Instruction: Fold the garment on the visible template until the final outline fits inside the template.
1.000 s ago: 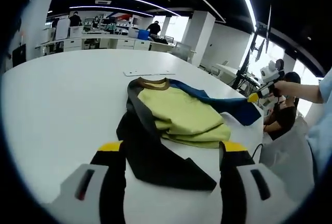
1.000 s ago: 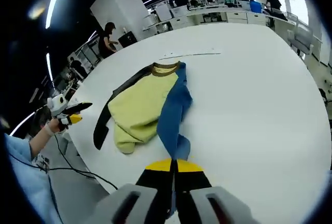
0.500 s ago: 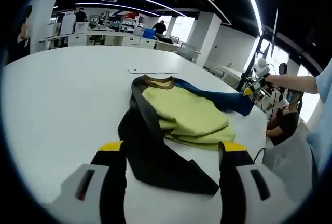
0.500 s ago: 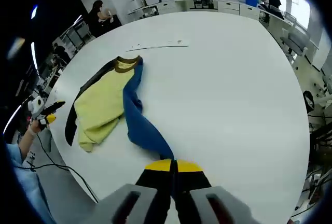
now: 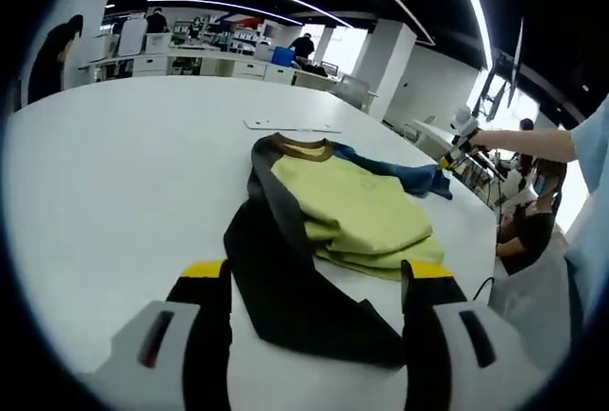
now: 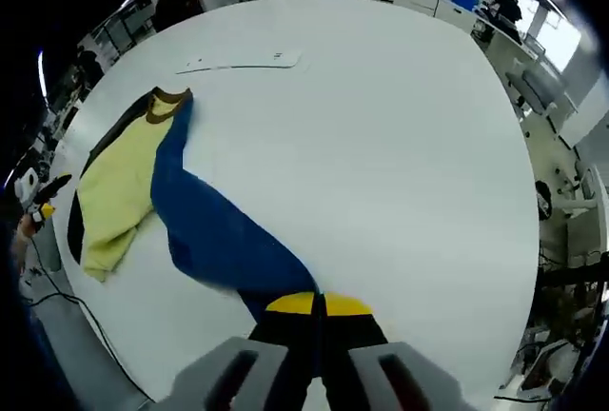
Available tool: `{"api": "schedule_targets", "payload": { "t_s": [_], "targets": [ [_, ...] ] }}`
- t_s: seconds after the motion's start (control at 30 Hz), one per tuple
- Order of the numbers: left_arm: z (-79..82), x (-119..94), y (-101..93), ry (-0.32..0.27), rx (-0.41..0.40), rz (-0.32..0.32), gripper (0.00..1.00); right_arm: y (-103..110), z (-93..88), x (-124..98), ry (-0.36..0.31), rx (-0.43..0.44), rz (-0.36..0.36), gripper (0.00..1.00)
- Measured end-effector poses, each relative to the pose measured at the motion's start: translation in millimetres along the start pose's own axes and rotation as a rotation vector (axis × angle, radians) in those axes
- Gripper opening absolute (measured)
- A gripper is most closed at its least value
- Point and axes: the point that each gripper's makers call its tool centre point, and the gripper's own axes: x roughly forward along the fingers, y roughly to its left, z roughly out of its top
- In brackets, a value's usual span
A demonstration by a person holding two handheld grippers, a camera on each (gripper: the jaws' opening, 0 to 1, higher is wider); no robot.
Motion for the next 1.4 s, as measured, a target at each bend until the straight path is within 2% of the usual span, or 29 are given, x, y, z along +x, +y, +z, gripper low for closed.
{"api": "schedule_targets", "payload": {
  "t_s": [0.13, 0.2, 0.33, 0.4, 0.57, 0.77, 0.97, 1.0, 1.07, 1.13, 1.2, 1.27, 1.33, 1.4],
  "targets": [
    [-4.9, 2.0, 0.5, 0.009, -0.014, 0.005, 0.7, -12.4, 5.0, 8.9, 0.03, -0.019, -0.039, 0.0],
    [-6.9, 3.3, 1.4, 0.012, -0.02, 0.007, 0.7, -20.5, 13.5, 16.7, 0.039, -0.032, -0.05, 0.0],
    [-10.0, 4.7, 3.1, 0.02, -0.037, 0.012, 0.7, -32.9, 20.0, 22.7, 0.074, -0.108, -0.11, 0.0],
    [-10.7, 5.1, 3.6, 0.021, -0.041, 0.014, 0.7, -39.2, 28.1, 33.7, 0.092, -0.144, -0.121, 0.0],
    [-14.8, 8.3, 6.2, 0.031, -0.053, 0.017, 0.7, -43.8, 39.5, 42.1, 0.099, -0.215, -0.155, 0.0],
    [-20.6, 13.8, 5.8, 0.043, -0.07, 0.016, 0.7, -38.8, 41.2, 42.0, 0.084, -0.226, -0.16, 0.0],
    [-19.8, 17.1, 2.5, 0.039, -0.076, 0.01, 0.7, -37.9, 37.1, 39.8, 0.057, -0.192, -0.145, 0.0],
    [-19.6, 17.4, 1.8, 0.039, -0.076, 0.007, 0.7, -39.4, 37.1, 38.5, 0.047, -0.192, -0.155, 0.05],
    [-18.5, 17.8, 0.3, 0.036, -0.073, 0.003, 0.7, -39.8, 38.9, 34.8, 0.008, -0.189, -0.148, 0.23],
    [-17.6, 18.1, -0.3, 0.034, -0.071, 0.002, 0.7, -31.5, 28.4, 28.0, -0.02, -0.142, -0.12, 0.34],
    [-16.5, 18.2, -0.8, 0.029, -0.074, 0.001, 0.7, -30.1, 29.2, 24.6, -0.075, -0.113, -0.102, 0.46],
    [-15.9, 18.0, -1.3, 0.025, -0.073, -0.001, 0.7, -39.2, 34.7, 25.8, -0.117, -0.057, -0.081, 0.58],
    [-15.9, 17.8, -1.8, 0.023, -0.075, -0.001, 0.7, -33.5, 29.2, 20.4, -0.144, -0.011, -0.053, 0.64],
    [-15.0, 17.6, -3.1, 0.019, -0.075, -0.004, 0.7, -36.6, 26.3, 19.2, -0.17, 0.06, -0.02, 0.68]
  ]
}}
